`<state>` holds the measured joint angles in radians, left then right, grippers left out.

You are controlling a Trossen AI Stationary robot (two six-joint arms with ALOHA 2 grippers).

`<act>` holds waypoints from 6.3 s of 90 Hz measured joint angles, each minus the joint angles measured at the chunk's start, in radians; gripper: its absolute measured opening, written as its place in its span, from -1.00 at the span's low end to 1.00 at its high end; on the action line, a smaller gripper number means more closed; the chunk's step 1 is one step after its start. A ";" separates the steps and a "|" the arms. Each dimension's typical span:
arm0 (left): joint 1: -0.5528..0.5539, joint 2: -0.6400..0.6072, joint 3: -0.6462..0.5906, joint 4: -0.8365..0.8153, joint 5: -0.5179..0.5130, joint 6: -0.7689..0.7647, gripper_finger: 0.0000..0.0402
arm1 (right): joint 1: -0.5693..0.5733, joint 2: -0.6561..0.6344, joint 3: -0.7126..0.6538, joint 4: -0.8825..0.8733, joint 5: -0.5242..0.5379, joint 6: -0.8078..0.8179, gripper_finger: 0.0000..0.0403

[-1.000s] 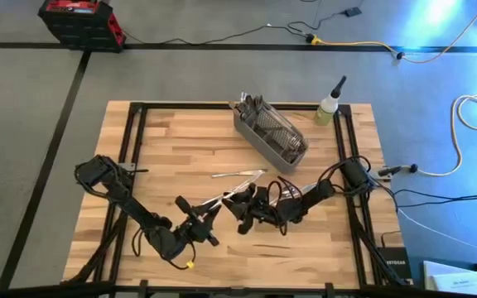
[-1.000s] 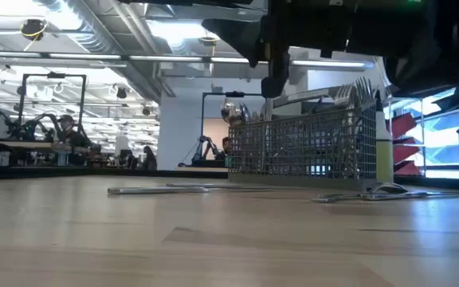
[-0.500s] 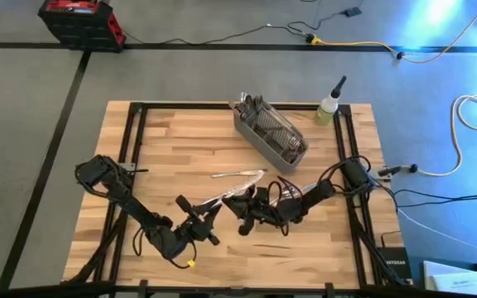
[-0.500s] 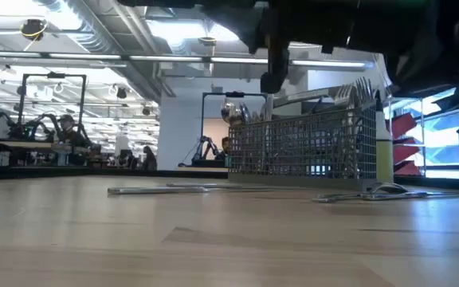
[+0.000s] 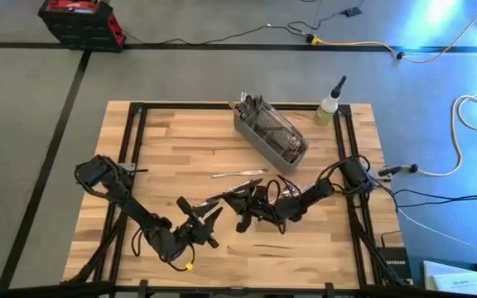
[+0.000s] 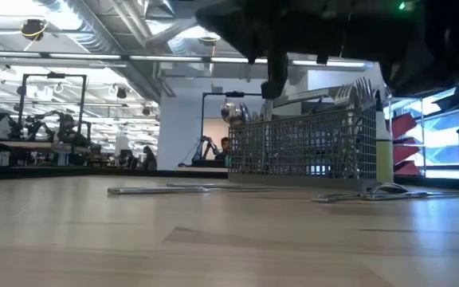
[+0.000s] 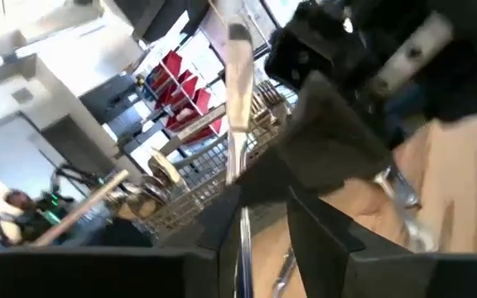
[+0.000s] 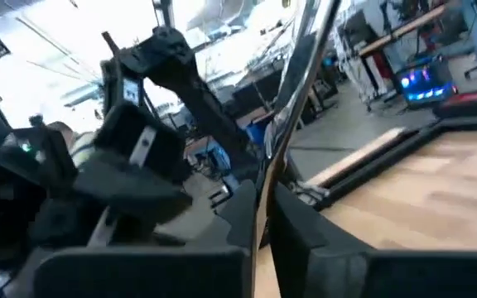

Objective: Sort silverware
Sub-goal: Put the silver knife into the gray silverware organizer

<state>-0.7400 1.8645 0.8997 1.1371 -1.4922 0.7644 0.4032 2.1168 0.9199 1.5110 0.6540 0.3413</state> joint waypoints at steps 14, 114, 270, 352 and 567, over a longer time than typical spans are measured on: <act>-0.018 -0.003 -0.001 0.026 -0.017 0.115 -0.57 | -0.007 -0.001 0.000 -0.004 -0.007 -0.011 -1.00; 0.131 -0.005 -0.368 -0.324 0.701 -1.306 -0.56 | -0.135 -0.668 -0.200 -0.760 0.256 -0.233 -1.00; 0.131 -0.005 -0.324 -0.307 0.688 -1.206 -0.56 | -0.261 -0.697 0.097 -1.452 -0.143 -0.126 -0.33; 0.113 -0.005 -0.290 -0.430 0.617 -1.176 -0.56 | -0.196 -0.139 0.053 -1.282 -0.122 0.127 -1.00; 0.110 -0.005 -0.291 -0.439 0.618 -1.184 -0.56 | 0.048 -0.081 0.102 -1.406 -0.331 0.200 -1.00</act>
<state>-0.6296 1.8591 0.6090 0.6982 -0.8742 -0.4195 0.4510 2.0354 1.0215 0.1049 0.3227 0.5415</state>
